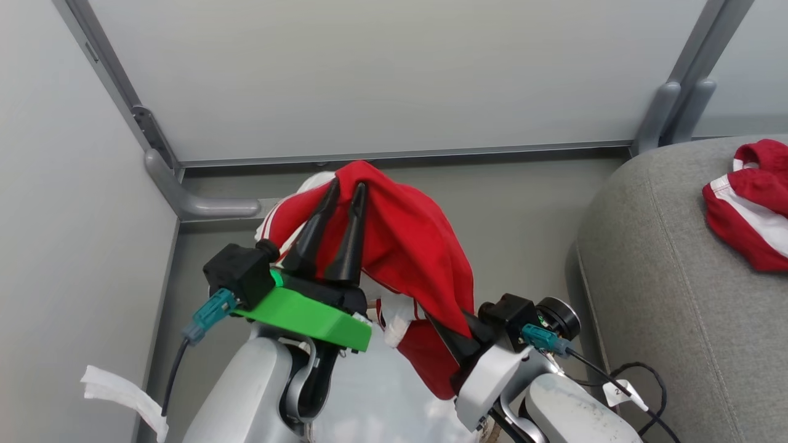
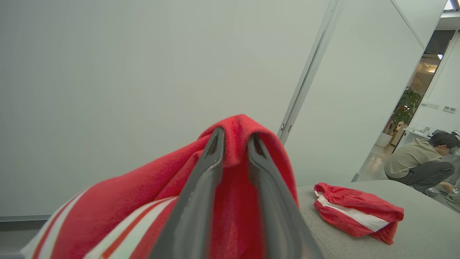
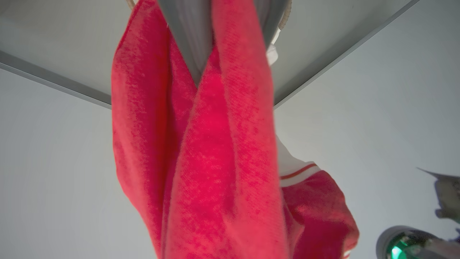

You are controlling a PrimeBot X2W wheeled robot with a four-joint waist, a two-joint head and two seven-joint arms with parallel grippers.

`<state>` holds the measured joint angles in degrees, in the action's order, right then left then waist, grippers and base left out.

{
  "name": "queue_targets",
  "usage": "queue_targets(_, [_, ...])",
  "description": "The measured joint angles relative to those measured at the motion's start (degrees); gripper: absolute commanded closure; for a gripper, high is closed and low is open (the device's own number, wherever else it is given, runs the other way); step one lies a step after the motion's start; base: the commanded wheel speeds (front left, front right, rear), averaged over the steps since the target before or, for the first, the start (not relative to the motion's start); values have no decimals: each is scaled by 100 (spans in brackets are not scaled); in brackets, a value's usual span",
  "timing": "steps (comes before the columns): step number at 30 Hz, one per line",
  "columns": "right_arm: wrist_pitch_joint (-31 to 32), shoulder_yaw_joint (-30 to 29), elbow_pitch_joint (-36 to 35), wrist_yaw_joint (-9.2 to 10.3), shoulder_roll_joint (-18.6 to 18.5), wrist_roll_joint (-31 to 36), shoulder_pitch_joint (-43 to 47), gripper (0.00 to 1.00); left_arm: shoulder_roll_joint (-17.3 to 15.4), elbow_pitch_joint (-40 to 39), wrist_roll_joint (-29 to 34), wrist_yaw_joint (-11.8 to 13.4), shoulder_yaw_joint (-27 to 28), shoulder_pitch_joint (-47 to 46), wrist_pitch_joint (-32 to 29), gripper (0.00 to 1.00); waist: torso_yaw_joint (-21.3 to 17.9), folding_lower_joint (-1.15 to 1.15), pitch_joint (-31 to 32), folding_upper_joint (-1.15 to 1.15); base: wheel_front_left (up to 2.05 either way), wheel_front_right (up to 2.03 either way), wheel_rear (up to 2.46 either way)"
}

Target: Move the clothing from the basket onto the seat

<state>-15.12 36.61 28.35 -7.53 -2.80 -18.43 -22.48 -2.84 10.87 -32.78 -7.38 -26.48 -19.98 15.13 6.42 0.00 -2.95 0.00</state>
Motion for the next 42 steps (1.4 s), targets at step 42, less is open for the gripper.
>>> queue_targets(42, [4, -2169, -2448, 0, -416, 931, -81, 100, -189, 802, 1036, 0, 131, 223, 0, 0, -3645, 0, -717, 0, 0, 0, 0])
